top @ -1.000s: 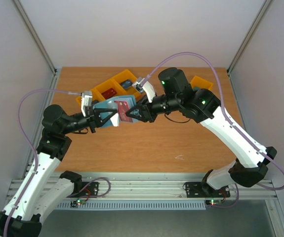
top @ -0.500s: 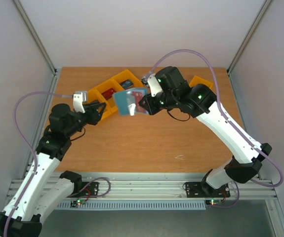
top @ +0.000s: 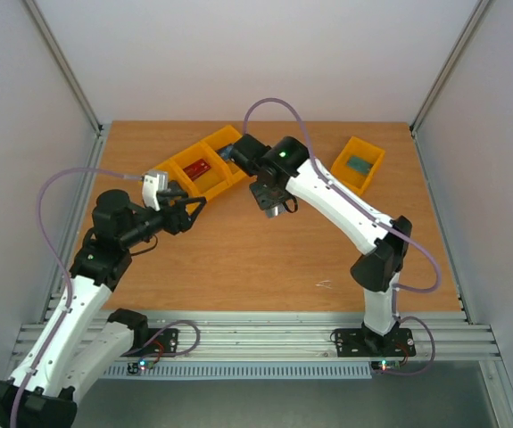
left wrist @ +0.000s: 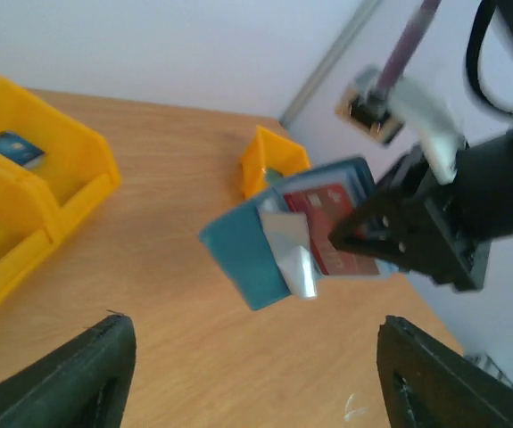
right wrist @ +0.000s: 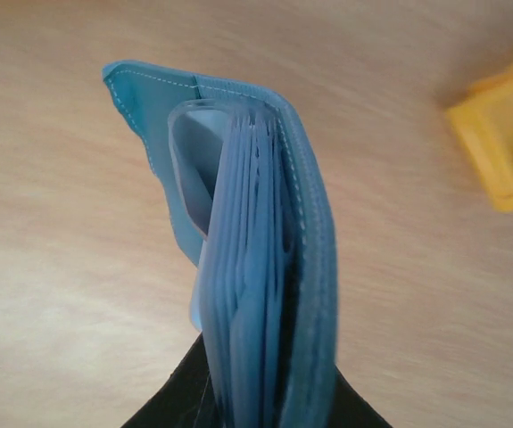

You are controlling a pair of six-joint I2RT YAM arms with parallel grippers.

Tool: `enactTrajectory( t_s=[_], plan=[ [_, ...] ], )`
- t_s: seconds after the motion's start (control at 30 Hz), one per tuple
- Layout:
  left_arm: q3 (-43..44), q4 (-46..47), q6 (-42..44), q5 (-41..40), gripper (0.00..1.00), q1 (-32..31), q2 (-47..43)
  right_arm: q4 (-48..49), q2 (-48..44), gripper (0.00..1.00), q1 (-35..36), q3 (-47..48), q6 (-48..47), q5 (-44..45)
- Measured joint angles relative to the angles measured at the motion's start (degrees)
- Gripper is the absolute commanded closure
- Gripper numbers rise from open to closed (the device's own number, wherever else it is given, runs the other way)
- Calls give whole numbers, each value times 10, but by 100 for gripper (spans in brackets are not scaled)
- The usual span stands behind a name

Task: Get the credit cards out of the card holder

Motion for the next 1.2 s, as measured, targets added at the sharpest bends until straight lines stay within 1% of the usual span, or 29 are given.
enactTrajectory(
  t_s=[0.03,0.07,0.17,0.23,0.37,0.47,0.6,0.9,1.1,1.2],
  plan=[
    [-4,8,-7,15,5,-4,2,16,-10,99,2,-9,-2,-31],
    [-8,11,-11,26,1,-8,5,32,-23,99,3,-17,-3,-60],
    [-16,12,-9,39,1,-24,11,88,-75,99,4,-40,7,-174],
    [-17,12,2,38,1,-37,15,120,-97,99,7,-40,22,-229],
    [-10,3,53,8,1,-68,25,180,-109,99,25,-40,71,-306],
    [0,-3,101,-26,1,-80,34,203,-101,99,40,-39,95,-325],
    [9,-8,152,-67,1,-84,38,209,-84,99,52,-25,106,-338],
    [10,-38,261,-167,1,-84,37,214,-76,99,45,-23,107,-368],
    [9,-40,293,-199,1,-79,34,227,-76,99,37,-23,106,-396],
    [9,-41,300,-224,0,-61,34,227,-83,99,31,-24,107,-405]
  ],
)
